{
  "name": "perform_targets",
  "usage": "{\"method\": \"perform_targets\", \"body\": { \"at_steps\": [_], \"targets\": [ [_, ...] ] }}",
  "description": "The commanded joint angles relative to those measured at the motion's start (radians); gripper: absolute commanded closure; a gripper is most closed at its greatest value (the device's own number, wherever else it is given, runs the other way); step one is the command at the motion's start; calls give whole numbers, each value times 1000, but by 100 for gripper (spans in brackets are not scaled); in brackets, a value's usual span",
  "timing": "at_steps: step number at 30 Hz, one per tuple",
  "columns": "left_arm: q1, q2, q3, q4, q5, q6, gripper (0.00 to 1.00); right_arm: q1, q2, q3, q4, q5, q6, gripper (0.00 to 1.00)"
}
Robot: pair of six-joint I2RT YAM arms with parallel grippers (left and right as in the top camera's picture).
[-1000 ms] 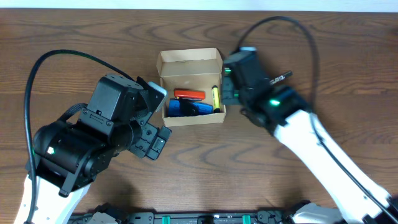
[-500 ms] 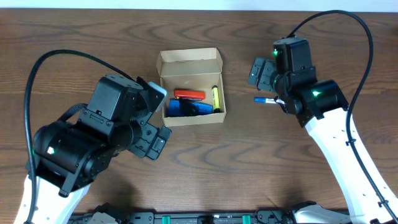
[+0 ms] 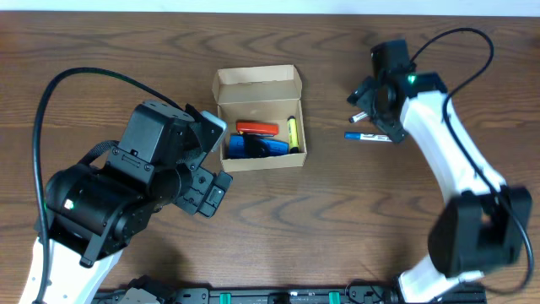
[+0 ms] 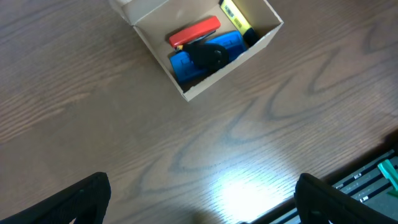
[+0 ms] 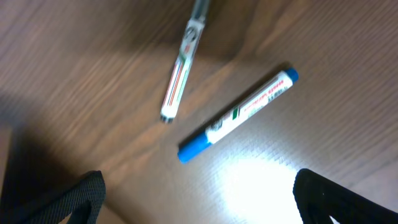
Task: Pack container
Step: 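Move the right gripper to the black-capped marker and grasp it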
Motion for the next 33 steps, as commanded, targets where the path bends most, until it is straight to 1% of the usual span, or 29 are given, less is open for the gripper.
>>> {"method": "perform_targets", "body": {
  "at_steps": [1, 5, 11, 22, 33],
  "targets": [
    [6, 2, -3, -2, 6, -11, 5, -36, 98, 120, -21, -4, 59, 1],
    [6, 2, -3, -2, 5, -11, 5, -66, 198, 184, -32, -13, 121, 3],
    [6, 2, -3, -2, 5, -11, 5, -97, 290, 191, 23, -62, 166, 5],
    [6, 2, -3, -2, 6, -11, 5, -103, 378, 191, 119, -67, 174, 12],
    [6, 2, -3, -2, 6, -11, 5, -118, 446, 191, 174, -155, 211, 21]
  ]
}}
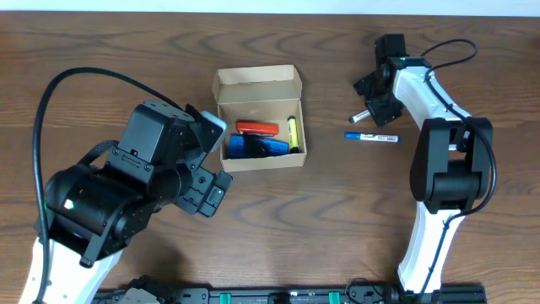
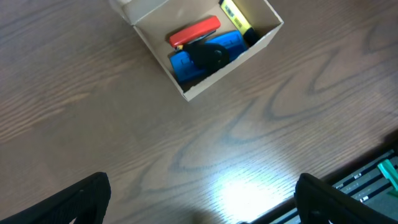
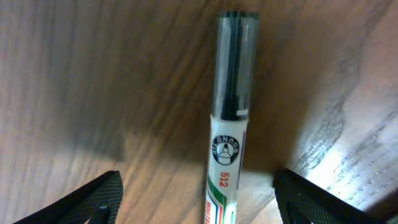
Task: Pack container
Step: 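Move the right gripper to the black-capped marker and grasp it, then carry the black-capped marker into the box and release it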
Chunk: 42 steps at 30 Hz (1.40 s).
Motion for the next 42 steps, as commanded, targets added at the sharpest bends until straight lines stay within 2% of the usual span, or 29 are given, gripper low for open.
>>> {"method": "perform_targets", "body": {
  "at_steps": [1, 3, 12, 18, 22, 32, 42],
  "targets": [
    [6, 2, -3, -3, 6, -11, 5, -15, 50, 10, 3, -33, 28, 23],
    [6, 2, -3, -3, 6, -11, 5, -16, 57, 10, 3, -33, 28, 28],
    [6, 2, -3, -3, 6, -11, 5, -17, 60, 10, -10, -36, 28, 69],
    [6, 2, -3, -3, 6, -11, 5, -23, 60, 10, -34, -32, 24, 82],
    [6, 2, -3, -3, 5, -11, 5, -24, 60, 11, -61, -32, 16, 98],
    [6, 2, -3, -3, 5, -11, 5, -15, -30, 190, -280, -27, -205, 99],
    [6, 2, -3, -3, 5, -11, 5, 137, -281, 259, -296, -58, -496, 99]
  ]
}}
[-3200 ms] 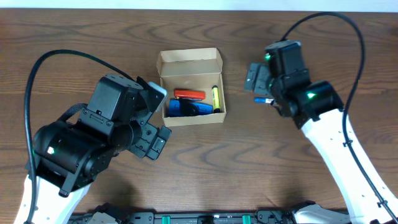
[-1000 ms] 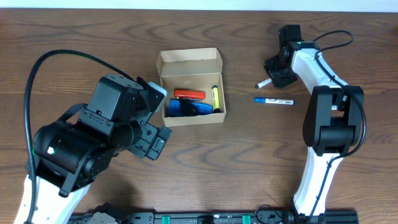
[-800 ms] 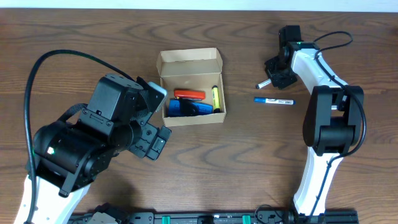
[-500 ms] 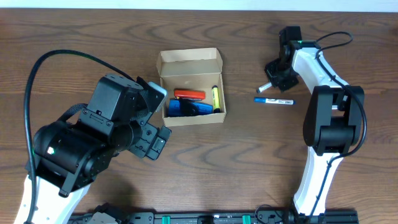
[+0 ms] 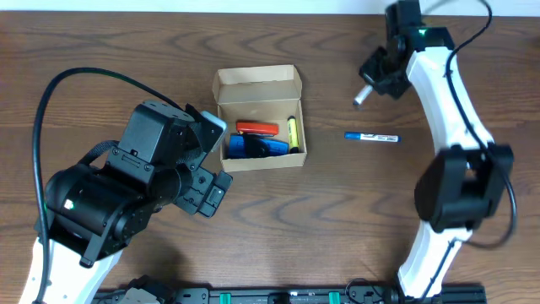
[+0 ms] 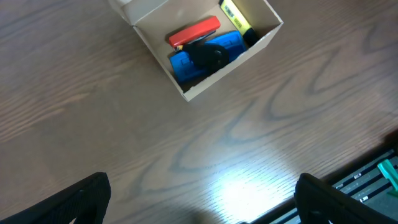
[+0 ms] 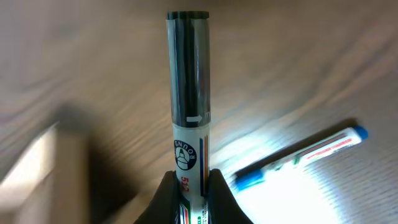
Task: Pack container
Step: 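Carry the black-capped marker into the box and release it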
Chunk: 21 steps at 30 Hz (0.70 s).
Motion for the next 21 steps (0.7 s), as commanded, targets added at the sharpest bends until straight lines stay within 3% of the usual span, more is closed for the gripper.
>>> {"method": "perform_targets", "body": {
  "at_steps": [1, 9, 15, 21],
  "targets": [
    [6, 2, -3, -2, 5, -11, 5, 101, -120, 28, 19, -14, -195, 99],
    [6, 2, -3, -2, 5, -12, 5, 352, -187, 27, 78, -15, -723, 99],
    [6, 2, -3, -2, 5, -11, 5, 494, -151, 24, 40, -151, -1336, 99],
    [6, 2, -3, -2, 5, -11, 5, 565, -90, 14, 1, -145, -1626, 99]
  ]
}}
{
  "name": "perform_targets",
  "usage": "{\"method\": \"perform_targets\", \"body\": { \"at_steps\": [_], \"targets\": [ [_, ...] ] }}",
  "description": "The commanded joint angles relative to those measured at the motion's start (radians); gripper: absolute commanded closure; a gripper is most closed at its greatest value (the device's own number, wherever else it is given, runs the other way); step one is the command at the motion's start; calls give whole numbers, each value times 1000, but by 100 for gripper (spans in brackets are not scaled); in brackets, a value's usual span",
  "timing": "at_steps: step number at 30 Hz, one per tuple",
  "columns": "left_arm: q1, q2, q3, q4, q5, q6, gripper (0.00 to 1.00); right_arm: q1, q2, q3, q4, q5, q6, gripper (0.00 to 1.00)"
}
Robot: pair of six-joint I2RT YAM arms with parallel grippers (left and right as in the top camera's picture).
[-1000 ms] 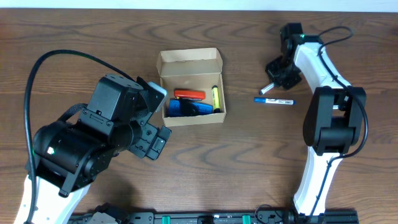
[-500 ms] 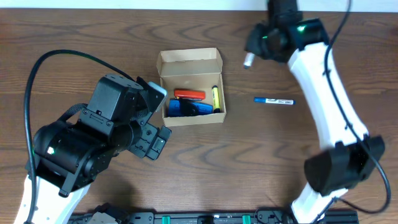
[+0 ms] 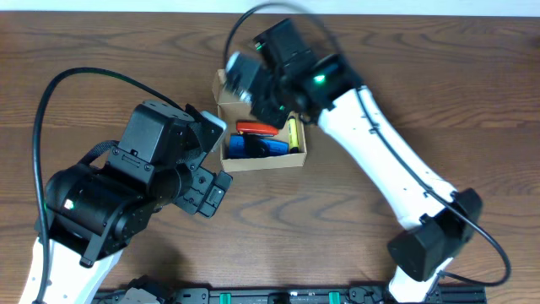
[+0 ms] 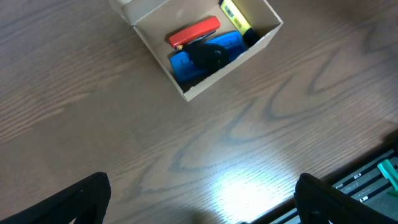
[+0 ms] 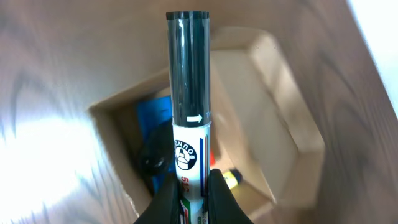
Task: Pack container
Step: 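Carry the black-capped marker into the box and release it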
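My right gripper (image 5: pixel 191 200) is shut on a white marker with a black cap (image 5: pixel 188 93) and holds it over the open cardboard box (image 5: pixel 273 106). In the overhead view the right gripper (image 3: pixel 253 84) is blurred above the box (image 3: pixel 270 161). Inside the box lie a red item (image 4: pixel 194 31), a blue item (image 4: pixel 221 45), a black item (image 4: pixel 208 56) and a yellow highlighter (image 4: pixel 235 15). My left gripper (image 4: pixel 202 199) stands open over bare table, nearer than the box (image 4: pixel 186 93). The blue-capped marker is hidden under the right arm.
The left arm's bulky black body (image 3: pixel 126 186) fills the table's left side. The right arm (image 3: pixel 380 160) stretches diagonally from the front right to the box. A black rail (image 3: pixel 278 295) runs along the front edge.
My right gripper, still shut on the black-capped marker, has moved from the far right of the table to above the cardboard box. The left arm has not moved.
My right gripper was open above two markers lying on the table right of the box. Then it was low, with its open fingers round the black-capped one. Then it held that marker clear of the table, and now over the box. The left arm stayed still throughout.
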Motion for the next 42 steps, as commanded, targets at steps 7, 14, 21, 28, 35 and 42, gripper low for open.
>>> {"method": "perform_targets", "body": {
  "at_steps": [7, 14, 21, 28, 35, 42],
  "targets": [
    [6, 2, -3, -2, 6, -11, 5, 30, 154, -10, -104, -15, -386, 99],
    [6, 2, -3, -2, 6, -12, 5, 25, 236, -10, -122, 8, -448, 99],
    [6, 2, -3, -2, 6, -12, 5, 23, 254, -11, -105, 12, -471, 89],
    [6, 2, -3, -2, 5, -11, 5, 23, 233, -2, -103, 105, -362, 67],
    [6, 2, -3, -2, 6, -12, 5, 21, 80, 2, -115, 158, -254, 66],
    [6, 2, -3, -2, 6, -12, 5, -46, -131, 2, -116, 159, -67, 64]
  ]
}}
